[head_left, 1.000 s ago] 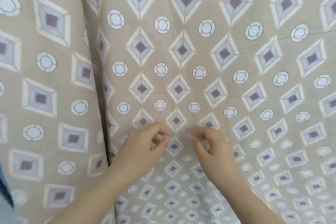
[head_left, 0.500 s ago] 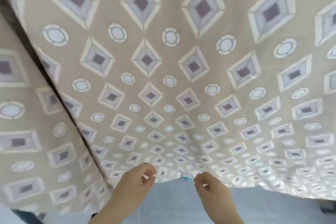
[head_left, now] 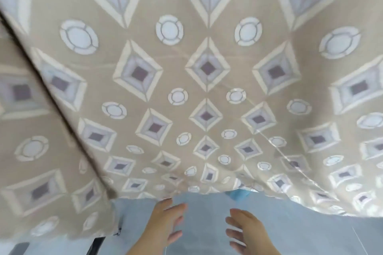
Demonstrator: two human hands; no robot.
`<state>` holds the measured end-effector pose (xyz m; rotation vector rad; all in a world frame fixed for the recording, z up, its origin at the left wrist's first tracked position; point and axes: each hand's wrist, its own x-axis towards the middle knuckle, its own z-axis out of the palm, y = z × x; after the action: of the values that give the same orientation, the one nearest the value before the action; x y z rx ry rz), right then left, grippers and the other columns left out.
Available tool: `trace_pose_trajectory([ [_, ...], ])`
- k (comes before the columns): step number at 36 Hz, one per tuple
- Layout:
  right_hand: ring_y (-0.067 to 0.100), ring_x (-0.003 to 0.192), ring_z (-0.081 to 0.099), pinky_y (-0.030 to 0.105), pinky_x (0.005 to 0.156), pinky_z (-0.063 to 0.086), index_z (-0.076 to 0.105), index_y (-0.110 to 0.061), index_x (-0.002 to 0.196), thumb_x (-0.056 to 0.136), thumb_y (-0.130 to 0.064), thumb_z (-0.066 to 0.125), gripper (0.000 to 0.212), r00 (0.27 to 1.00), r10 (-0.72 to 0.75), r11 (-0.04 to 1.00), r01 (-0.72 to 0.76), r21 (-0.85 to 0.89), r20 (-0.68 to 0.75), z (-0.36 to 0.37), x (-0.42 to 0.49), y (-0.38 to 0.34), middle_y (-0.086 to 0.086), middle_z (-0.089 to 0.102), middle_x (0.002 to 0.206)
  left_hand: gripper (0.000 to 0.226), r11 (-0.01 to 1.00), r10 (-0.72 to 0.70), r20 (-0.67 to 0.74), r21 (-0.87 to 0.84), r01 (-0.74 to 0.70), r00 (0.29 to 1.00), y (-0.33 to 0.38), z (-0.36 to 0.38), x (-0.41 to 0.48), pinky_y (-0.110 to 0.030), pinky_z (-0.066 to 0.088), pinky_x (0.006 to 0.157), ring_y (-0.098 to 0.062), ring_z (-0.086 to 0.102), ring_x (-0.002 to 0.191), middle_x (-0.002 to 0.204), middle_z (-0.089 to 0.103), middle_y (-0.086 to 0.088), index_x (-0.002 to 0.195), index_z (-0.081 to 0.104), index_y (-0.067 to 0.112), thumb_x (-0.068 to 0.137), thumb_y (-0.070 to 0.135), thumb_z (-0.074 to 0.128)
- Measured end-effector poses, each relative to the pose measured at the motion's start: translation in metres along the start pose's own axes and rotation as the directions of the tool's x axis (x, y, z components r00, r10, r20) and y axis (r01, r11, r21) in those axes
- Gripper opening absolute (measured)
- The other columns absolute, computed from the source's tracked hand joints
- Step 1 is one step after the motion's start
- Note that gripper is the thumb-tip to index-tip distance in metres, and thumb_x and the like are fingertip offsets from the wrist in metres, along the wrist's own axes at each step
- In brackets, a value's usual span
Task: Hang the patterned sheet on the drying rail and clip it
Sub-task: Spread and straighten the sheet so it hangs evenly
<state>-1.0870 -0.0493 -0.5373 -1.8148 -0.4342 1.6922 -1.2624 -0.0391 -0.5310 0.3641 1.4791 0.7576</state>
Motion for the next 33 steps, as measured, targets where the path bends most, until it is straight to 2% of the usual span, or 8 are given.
trace_pose_trajectory([
  [2, 0.026, 0.072, 0.054, 0.031, 0.062, 0.038, 0.058, -0.015, 0.089, 0.092, -0.019, 0.053, 0.006, 0.999, 0.05, 0.975, -0.052, 0.218, 0.016, 0.005, 0.018, 0.009, 0.007, 0.061, 0.087, 0.057, 0.978, -0.041, 0.005, -0.204, 0.041, 0.999, -0.012, 0.0, 0.02, -0.034, 0.043, 0.077, -0.022, 0.05, 0.113, 0.116, 0.053, 0.002, 0.132, 0.043, 0.021, 0.08, 0.022, 0.069],
  [4, 0.026, 0.078, 0.056, 0.033, 0.065, 0.04, 0.057, -0.018, 0.092, 0.093, -0.022, 0.05, 0.008, 0.999, 0.041, 0.91, -0.05, 0.412, 0.032, 0.011, 0.035, 0.016, 0.005, 0.062, 0.093, 0.04, 0.932, -0.035, 0.041, -0.359, 0.047, 0.999, -0.019, 0.001, 0.036, -0.039, 0.039, 0.088, -0.024, 0.045, 0.125, 0.121, 0.048, 0.001, 0.128, 0.047, 0.022, 0.089, 0.02, 0.057],
  [11, 0.027, 0.096, 0.059, 0.037, 0.072, 0.044, 0.055, -0.023, 0.091, 0.089, -0.026, 0.053, 0.004, 0.985, -0.154, 0.679, 0.044, 0.732, 0.084, 0.017, 0.073, 0.015, 0.006, 0.062, 0.107, 0.006, 0.763, 0.132, 0.128, -0.646, -0.018, 0.983, -0.026, 0.004, 0.08, -0.042, 0.039, 0.091, -0.021, 0.052, 0.099, 0.094, 0.048, 0.0, 0.083, 0.055, 0.026, 0.083, 0.021, 0.058],
  [14, 0.027, 0.094, 0.065, 0.039, 0.077, 0.046, 0.056, -0.022, 0.089, 0.038, -0.029, 0.088, 0.061, 0.948, -0.29, 0.595, 0.074, 0.801, 0.127, 0.016, 0.086, 0.016, 0.005, 0.069, 0.096, 0.01, 0.698, 0.19, 0.184, -0.716, -0.001, 0.964, -0.029, 0.004, 0.089, -0.043, 0.041, 0.092, -0.022, 0.054, 0.103, 0.094, 0.052, -0.003, 0.068, 0.063, 0.025, 0.077, 0.024, 0.059],
  [16, 0.025, 0.086, 0.071, 0.038, 0.076, 0.047, 0.058, -0.019, 0.088, 0.006, -0.021, 0.089, 0.088, 0.923, -0.364, 0.546, 0.098, 0.832, 0.13, 0.014, 0.096, 0.02, 0.004, 0.073, 0.084, 0.007, 0.683, 0.238, 0.228, -0.731, 0.004, 0.944, -0.032, 0.006, 0.094, -0.042, 0.043, 0.088, -0.021, 0.058, 0.103, 0.098, 0.059, -0.004, 0.065, 0.066, 0.024, 0.068, 0.026, 0.061],
  [20, 0.025, 0.081, 0.072, 0.037, 0.072, 0.047, 0.054, -0.01, 0.106, 0.002, -0.012, 0.087, 0.109, 0.908, -0.409, 0.42, 0.096, 0.903, 0.094, 0.011, 0.104, 0.026, 0.008, 0.074, 0.09, 0.033, 0.659, 0.289, 0.231, -0.752, -0.019, 0.929, -0.032, 0.005, 0.093, -0.04, 0.046, 0.084, -0.019, 0.063, 0.1, 0.106, 0.065, -0.005, 0.095, 0.058, 0.02, 0.063, 0.026, 0.063],
  [25, 0.019, 0.074, 0.071, 0.035, 0.073, 0.05, 0.056, -0.015, 0.079, 0.01, -0.013, 0.086, 0.075, 0.83, -0.545, 0.404, 0.131, 0.905, 0.123, 0.016, 0.103, 0.023, -0.001, 0.068, 0.078, 0.001, 0.625, 0.33, 0.195, -0.778, -0.059, 0.924, -0.025, -0.002, 0.087, -0.038, 0.046, 0.084, -0.016, 0.062, 0.093, 0.09, 0.065, -0.001, 0.079, 0.06, 0.02, 0.079, 0.019, 0.06],
  [33, 0.009, 0.068, 0.069, 0.025, 0.067, 0.051, 0.071, -0.021, 0.056, 0.005, -0.016, 0.091, 0.055, 0.766, -0.62, 0.517, 0.235, 0.823, 0.17, 0.013, 0.102, 0.013, -0.01, 0.069, 0.073, 0.021, 0.617, 0.421, 0.155, -0.772, -0.156, 0.894, -0.018, -0.012, 0.091, -0.029, 0.046, 0.083, -0.009, 0.062, 0.086, 0.07, 0.068, 0.006, 0.067, 0.059, 0.018, 0.086, 0.008, 0.057],
])
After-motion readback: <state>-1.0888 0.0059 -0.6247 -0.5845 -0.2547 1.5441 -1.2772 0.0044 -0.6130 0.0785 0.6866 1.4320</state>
